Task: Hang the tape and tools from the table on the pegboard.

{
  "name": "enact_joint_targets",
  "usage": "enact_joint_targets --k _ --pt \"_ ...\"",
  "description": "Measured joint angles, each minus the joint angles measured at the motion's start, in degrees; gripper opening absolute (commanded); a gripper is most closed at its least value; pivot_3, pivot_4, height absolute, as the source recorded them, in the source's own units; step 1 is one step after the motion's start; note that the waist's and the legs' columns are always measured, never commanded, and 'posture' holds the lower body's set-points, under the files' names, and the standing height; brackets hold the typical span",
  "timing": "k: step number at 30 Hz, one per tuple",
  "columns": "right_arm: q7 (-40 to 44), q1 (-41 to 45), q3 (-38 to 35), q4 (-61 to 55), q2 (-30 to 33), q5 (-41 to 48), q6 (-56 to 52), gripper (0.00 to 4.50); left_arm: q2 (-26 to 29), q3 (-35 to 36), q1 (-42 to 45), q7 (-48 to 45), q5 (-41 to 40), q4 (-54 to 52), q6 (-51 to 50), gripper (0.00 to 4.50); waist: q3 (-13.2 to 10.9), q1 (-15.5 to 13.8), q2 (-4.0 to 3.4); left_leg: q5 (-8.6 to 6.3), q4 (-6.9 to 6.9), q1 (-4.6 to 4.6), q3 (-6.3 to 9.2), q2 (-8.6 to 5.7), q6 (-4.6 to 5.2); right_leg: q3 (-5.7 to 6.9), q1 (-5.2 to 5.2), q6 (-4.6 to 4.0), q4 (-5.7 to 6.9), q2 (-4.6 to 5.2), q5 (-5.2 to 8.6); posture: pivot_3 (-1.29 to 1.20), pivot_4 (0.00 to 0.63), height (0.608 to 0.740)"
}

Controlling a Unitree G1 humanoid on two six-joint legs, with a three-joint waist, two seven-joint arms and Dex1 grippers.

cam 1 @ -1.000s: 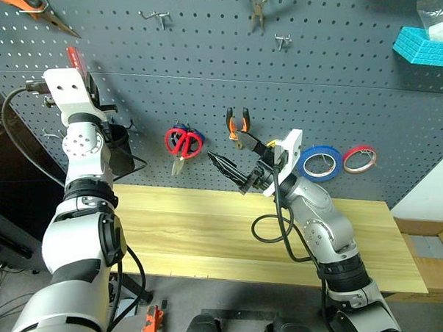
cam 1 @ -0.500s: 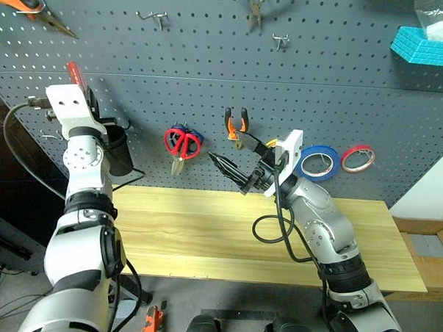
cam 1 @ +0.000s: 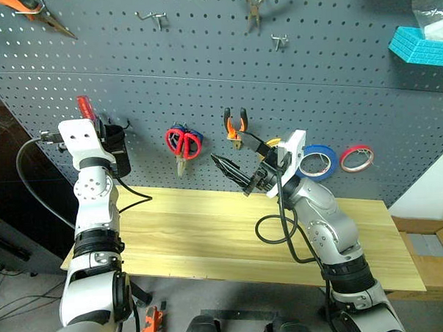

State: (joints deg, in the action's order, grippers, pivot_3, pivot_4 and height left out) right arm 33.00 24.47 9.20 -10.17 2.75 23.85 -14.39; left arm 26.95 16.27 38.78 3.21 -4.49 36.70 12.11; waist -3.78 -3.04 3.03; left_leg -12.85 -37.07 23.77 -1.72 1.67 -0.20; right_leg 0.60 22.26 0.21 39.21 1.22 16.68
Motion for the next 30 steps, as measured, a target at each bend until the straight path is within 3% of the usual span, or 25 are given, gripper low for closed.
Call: enact_joint_targets --k 1,12,30 --pt "0.2 0.0 0.0 0.0 0.1 0.0 0.0 4.5 -0.1 0.0 0.0 0.0 0.0 -0.6 -0.5 0.82 0.0 0.0 0.0 0.0 0.0 0.0 0.0 0.0 0.0 0.0 0.0 0.0 0.0 0.0 0.0 0.13 0.041 0.74" --pt "0.6 0.0 0.0 0.0 0.5 0.0 0.0 4.5 -0.2 0.0 0.2 -0.3 0.0 -0.8 -1.7 4.46 0.0 0.0 0.0 0.0 0.0 -0.02 -0.01 0.0 0.0 -0.01 0.0 0.0 0.01 0.0 0.0 0.12 0.04 0.74" --pt "0.6 -0.6 0.0 -1.0 1.4 0.0 -1.0 4.5 -2.0 0.3 -2.7 -2.2 -2.4 -6.5 -4.5 4.46 0.0 0.0 0.01 0.0 0.0 -0.03 0.0 0.01 0.0 -0.01 0.0 0.0 0.03 0.0 0.0 0.13 0.035 0.74"
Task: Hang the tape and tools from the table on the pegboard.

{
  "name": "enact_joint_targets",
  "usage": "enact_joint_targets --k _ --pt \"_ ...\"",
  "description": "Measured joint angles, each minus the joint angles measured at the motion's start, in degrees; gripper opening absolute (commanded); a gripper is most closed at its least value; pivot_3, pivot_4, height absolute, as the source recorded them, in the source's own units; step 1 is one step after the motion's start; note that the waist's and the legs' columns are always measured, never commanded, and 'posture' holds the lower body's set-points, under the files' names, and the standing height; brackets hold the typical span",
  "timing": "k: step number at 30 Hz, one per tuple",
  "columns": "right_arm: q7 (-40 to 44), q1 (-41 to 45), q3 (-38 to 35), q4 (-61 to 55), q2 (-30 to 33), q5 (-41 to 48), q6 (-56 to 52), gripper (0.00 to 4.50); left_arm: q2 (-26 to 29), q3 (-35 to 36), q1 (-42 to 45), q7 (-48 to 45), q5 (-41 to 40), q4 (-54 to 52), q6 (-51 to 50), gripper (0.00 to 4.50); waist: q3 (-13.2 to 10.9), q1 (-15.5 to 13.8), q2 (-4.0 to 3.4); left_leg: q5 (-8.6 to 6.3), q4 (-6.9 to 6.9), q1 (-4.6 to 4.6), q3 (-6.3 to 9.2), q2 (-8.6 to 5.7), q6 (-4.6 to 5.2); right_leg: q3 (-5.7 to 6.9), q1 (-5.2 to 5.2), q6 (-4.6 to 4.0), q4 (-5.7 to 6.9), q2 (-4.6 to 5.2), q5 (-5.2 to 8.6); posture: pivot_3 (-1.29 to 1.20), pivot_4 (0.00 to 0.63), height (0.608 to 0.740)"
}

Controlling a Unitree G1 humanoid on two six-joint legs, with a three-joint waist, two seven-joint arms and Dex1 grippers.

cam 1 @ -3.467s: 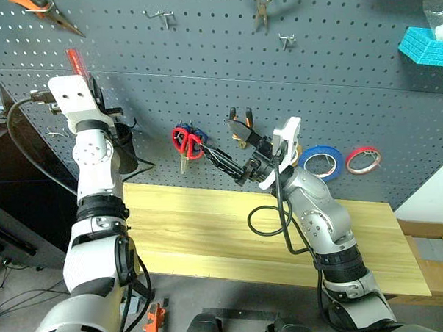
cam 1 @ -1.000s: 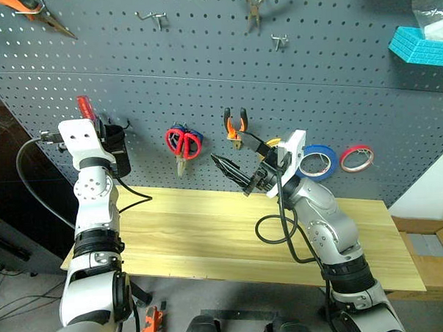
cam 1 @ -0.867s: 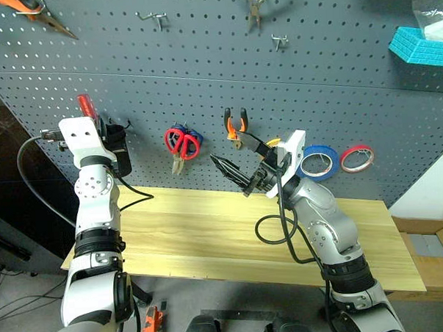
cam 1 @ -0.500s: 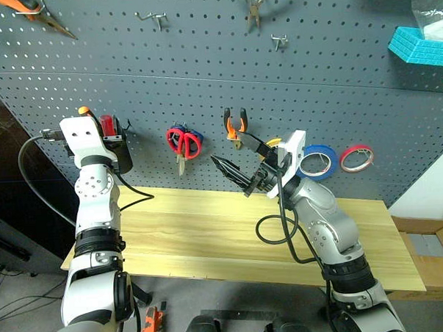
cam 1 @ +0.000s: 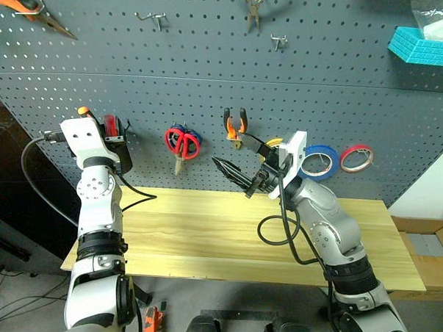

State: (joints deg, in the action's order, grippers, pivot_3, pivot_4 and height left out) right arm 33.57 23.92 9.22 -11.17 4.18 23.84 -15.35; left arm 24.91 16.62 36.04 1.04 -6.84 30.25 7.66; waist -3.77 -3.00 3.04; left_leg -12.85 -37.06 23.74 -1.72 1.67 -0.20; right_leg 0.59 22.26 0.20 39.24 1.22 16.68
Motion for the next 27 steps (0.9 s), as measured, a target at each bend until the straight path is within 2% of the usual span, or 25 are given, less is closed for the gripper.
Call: enact_joint_targets --k 5,10,17,21,23,27 --pt "0.1 -0.4 0.0 -0.6 0.4 0.0 -0.4 4.5 -0.8 0.0 -1.9 -0.6 -0.8 -3.9 -1.8 4.46 0.0 0.0 0.0 0.0 -0.02 0.0 0.0 0.0 0.0 -0.02 -0.01 0.0 0.01 0.0 0.0 0.12 0.034 0.74" --pt "0.5 -2.6 0.0 -4.1 3.0 0.3 -1.9 4.5 -3.4 0.1 -7.0 0.9 -0.8 -13.1 -6.1 4.46 0.0 0.0 0.0 0.0 0.0 0.0 0.01 0.0 0.0 -0.02 -0.02 0.0 -0.01 0.03 0.0 0.12 0.036 0.74" --pt "0.0 -8.7 -0.3 -11.3 7.6 2.0 -5.2 4.5 -9.5 -2.4 -18.8 4.3 0.2 -33.4 -19.5 4.46 0.0 0.0 -0.01 0.0 0.0 -0.07 0.02 0.01 0.01 -0.04 -0.12 0.0 -0.04 0.04 0.0 0.13 0.046 0.74" --pt "-5.6 -13.9 -0.5 -13.0 11.1 -5.1 -5.3 4.5 -12.9 -6.9 -25.0 4.3 0.8 -41.7 -26.4 4.46 0.0 -0.2 -0.14 -0.01 0.07 -0.63 0.0 -0.01 0.01 -0.05 -0.72 -0.04 -0.21 0.04 0.04 0.13 0.052 0.74" --pt "-10.0 -16.3 -1.5 -12.0 10.8 -8.6 -5.4 4.5 -14.0 -8.9 -26.6 4.4 1.7 -42.4 -28.8 4.46 -0.1 -0.2 -0.25 -0.02 0.1 -0.97 -0.05 0.01 0.01 -0.05 -1.02 -0.18 -0.22 0.04 0.15 0.13 0.052 0.74" --pt "-17.7 -17.9 -2.7 -10.6 10.0 -14.0 -7.5 4.5 -14.0 -12.3 -27.2 3.9 4.2 -41.5 -30.2 4.46 -0.1 -0.1 -0.49 0.0 0.09 -1.04 -0.07 0.06 0.02 -0.07 -1.01 -0.25 -0.16 -0.03 0.19 0.1 0.043 0.74"
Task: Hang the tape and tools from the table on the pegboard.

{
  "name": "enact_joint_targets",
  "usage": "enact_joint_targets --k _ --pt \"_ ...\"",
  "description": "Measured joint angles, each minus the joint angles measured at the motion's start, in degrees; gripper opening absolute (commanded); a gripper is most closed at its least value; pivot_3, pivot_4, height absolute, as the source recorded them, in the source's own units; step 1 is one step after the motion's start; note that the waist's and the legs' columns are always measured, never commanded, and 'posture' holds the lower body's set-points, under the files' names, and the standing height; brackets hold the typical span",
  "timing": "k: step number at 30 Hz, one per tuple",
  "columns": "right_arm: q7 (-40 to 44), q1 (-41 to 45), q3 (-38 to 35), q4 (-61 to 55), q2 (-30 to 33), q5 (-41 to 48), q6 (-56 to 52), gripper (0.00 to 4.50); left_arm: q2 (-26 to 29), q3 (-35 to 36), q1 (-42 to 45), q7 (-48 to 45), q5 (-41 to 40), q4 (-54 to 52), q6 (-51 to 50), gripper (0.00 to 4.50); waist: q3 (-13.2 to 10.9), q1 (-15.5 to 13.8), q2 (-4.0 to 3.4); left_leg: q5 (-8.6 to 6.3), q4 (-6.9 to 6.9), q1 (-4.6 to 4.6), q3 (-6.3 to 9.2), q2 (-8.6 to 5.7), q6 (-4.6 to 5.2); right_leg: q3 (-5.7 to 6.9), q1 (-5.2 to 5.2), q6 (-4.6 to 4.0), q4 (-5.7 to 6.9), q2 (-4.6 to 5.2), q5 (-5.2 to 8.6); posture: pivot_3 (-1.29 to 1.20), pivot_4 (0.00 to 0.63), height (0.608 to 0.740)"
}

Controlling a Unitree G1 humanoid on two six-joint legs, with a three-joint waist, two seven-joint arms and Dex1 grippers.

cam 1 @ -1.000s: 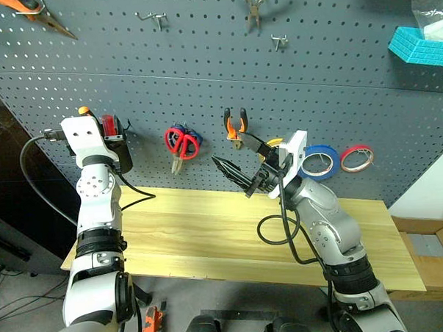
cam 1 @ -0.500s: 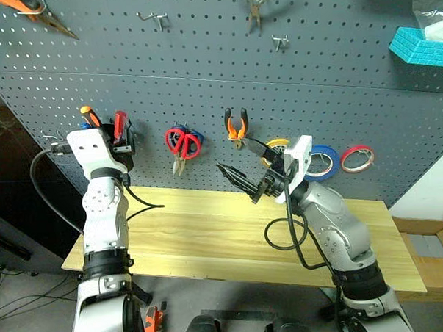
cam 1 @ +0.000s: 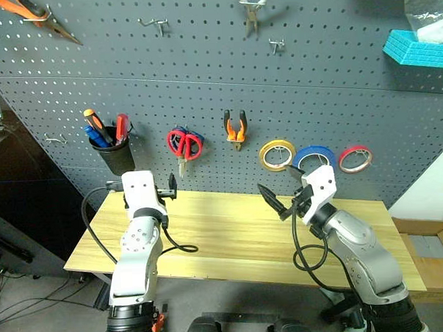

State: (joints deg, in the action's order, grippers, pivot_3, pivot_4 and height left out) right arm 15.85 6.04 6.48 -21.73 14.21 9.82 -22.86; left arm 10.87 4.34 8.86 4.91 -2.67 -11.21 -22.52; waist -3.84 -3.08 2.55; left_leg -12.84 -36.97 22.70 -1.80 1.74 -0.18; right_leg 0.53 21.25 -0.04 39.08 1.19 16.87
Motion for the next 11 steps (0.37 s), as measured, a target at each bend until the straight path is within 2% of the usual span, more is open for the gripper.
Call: enact_joint_targets --k 5,11 --pt "-11.4 -1.5 -5.8 7.7 -3.9 -4.6 -5.3 4.5 -2.1 -0.9 3.8 -4.6 -1.9 11.5 -0.6 4.46 0.4 0.0 -0.4 0.01 -0.02 0.05 -0.02 -0.08 0.01 -0.07 0.01 0.01 -0.02 -0.04 0.01 0.07 0.022 0.74" --pt "-15.2 -2.9 -8.9 15.1 -4.3 -6.6 -3.0 4.5 -2.0 -2.0 7.3 -9.5 -1.6 22.8 1.9 4.46 0.6 1.2 -0.52 -0.01 0.04 0.18 -0.05 -0.12 0.03 -0.13 0.14 0.02 -0.04 -0.07 0.01 0.03 0.0 0.74"
